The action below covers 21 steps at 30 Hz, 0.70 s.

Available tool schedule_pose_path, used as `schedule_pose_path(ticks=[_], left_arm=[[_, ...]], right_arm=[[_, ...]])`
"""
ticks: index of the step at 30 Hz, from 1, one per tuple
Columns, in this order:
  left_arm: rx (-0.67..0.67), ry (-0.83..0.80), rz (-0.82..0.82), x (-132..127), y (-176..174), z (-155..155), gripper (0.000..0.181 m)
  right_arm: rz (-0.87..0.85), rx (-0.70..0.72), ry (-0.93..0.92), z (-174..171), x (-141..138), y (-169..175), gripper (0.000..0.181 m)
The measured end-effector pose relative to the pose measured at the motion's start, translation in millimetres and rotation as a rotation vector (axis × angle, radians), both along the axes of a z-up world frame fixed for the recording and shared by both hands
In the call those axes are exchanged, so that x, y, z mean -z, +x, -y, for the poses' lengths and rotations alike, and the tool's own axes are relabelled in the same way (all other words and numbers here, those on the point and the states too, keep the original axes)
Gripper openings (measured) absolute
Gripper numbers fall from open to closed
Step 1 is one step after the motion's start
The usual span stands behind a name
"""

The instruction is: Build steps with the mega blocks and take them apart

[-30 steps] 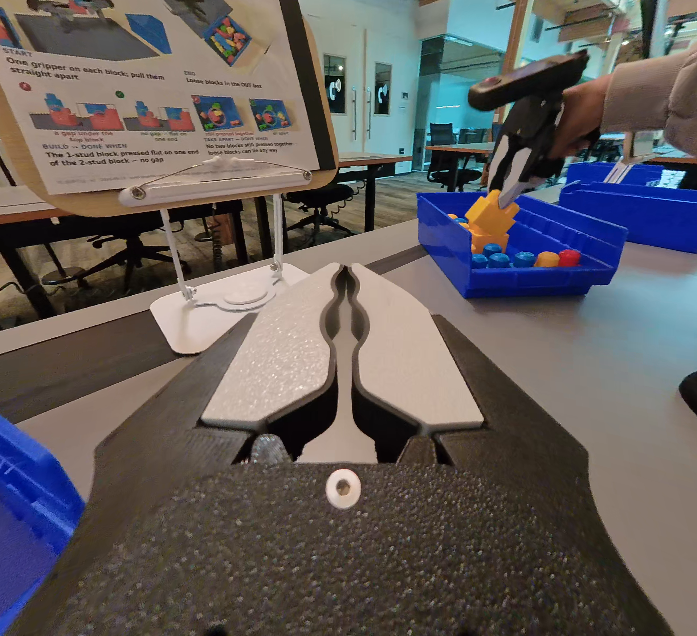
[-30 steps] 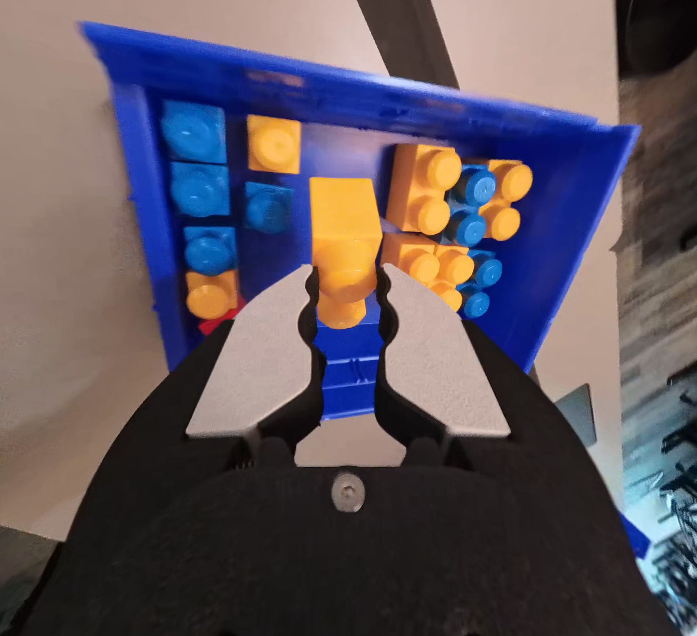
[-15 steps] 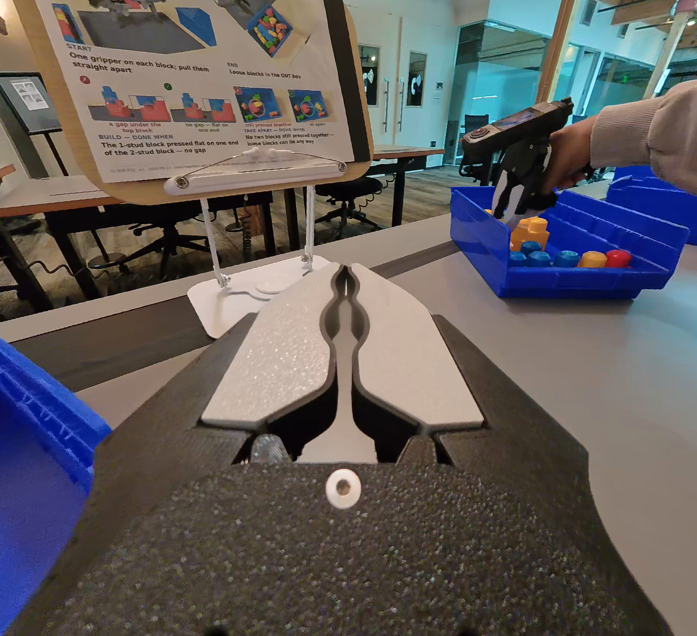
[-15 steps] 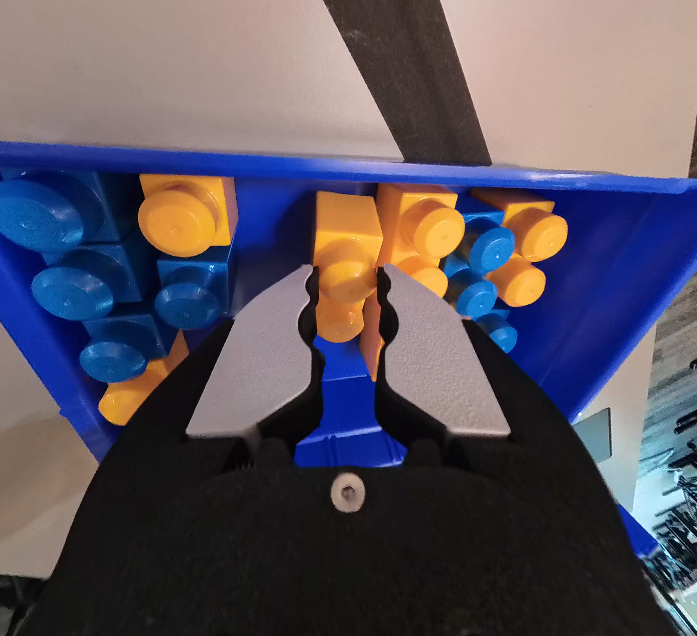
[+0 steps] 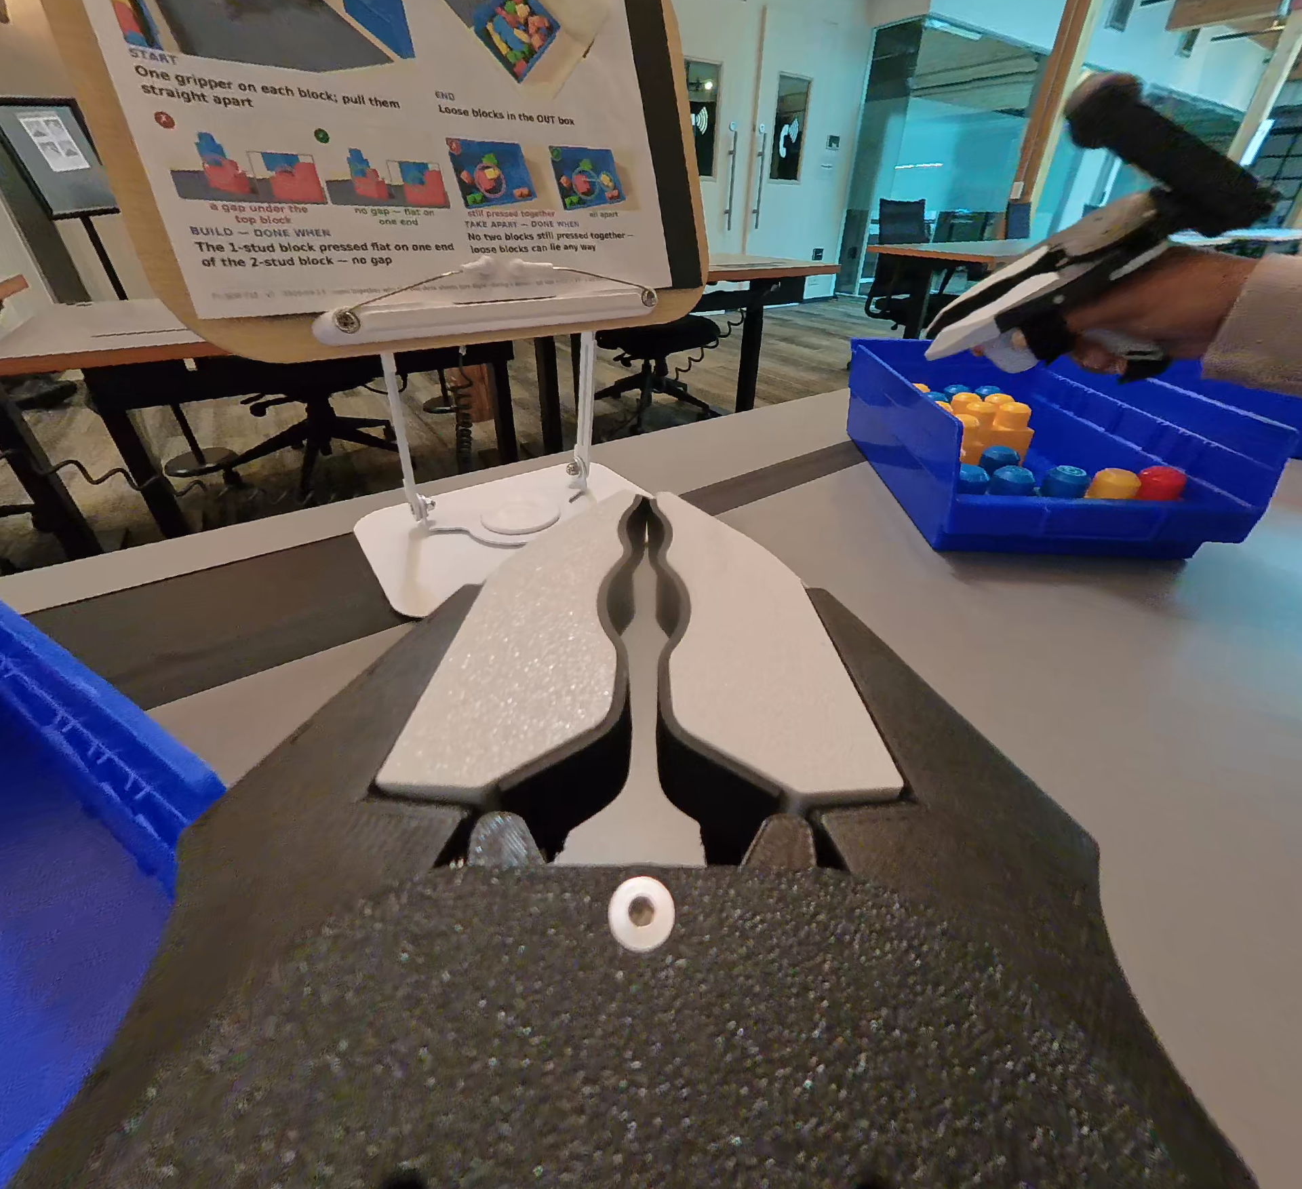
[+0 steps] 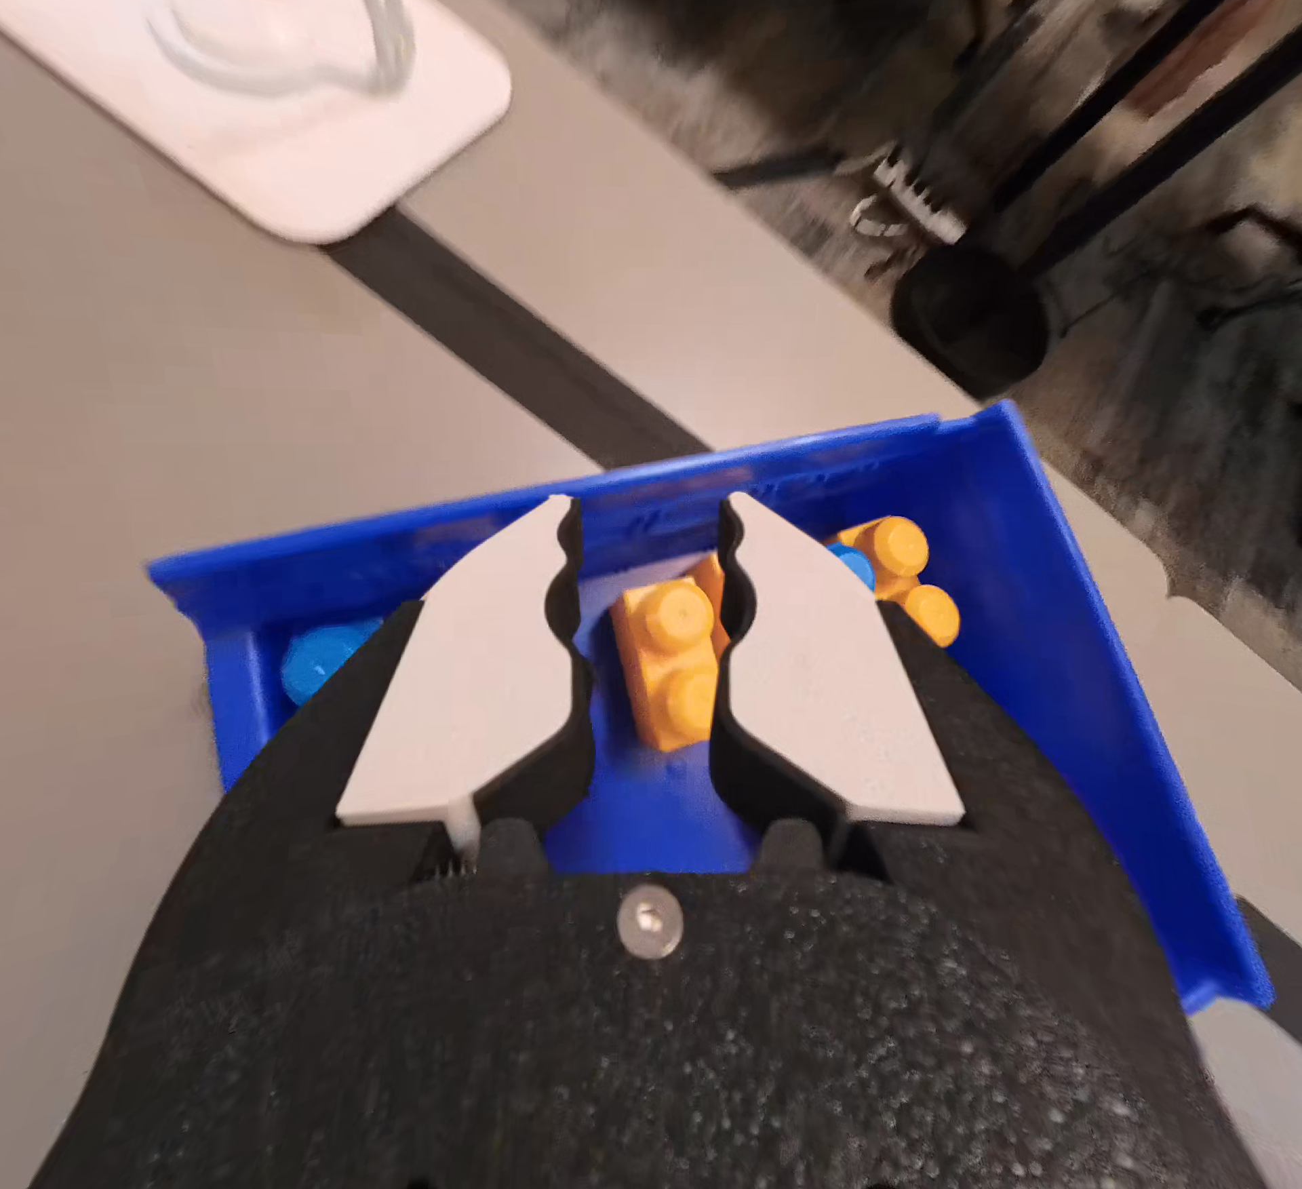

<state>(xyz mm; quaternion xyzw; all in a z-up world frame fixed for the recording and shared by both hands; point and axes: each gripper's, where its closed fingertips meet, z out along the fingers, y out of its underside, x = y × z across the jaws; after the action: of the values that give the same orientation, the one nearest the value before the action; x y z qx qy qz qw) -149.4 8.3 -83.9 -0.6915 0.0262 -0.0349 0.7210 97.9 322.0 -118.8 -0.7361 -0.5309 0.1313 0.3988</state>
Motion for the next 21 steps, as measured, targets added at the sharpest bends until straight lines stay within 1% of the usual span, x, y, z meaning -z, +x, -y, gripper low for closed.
schedule_pose_path(ticks=[1,3,6,10,16,21], left_arm=[[-0.002,-0.003,0.003,0.2,-0.8,0.1,0.0],[-0.008,-0.006,0.004,0.5,-2.4,0.2,0.0],[-0.018,-0.007,-0.005,0.6,-3.9,0.5,0.0],[-0.024,-0.008,-0.017,1.0,-4.1,0.9,0.0],[-0.034,0.003,-0.021,-3.7,-6.7,3.3,0.0],[-0.101,0.015,-0.032,-9.0,-24.9,8.0,0.0]], right_arm=[[-0.069,0.035,0.029,4.0,-8.4,-1.3,0.035],[-0.179,0.101,0.054,16.2,-19.0,-2.8,0.031],[-0.299,0.204,0.09,37.6,-26.3,-3.3,0.026],[-0.449,0.289,0.098,71.2,-34.3,-5.9,0.021],[-0.593,0.313,0.157,121.9,-44.0,-9.5,0.015],[-0.677,0.34,0.201,152.2,-45.5,-4.9,0.01]])
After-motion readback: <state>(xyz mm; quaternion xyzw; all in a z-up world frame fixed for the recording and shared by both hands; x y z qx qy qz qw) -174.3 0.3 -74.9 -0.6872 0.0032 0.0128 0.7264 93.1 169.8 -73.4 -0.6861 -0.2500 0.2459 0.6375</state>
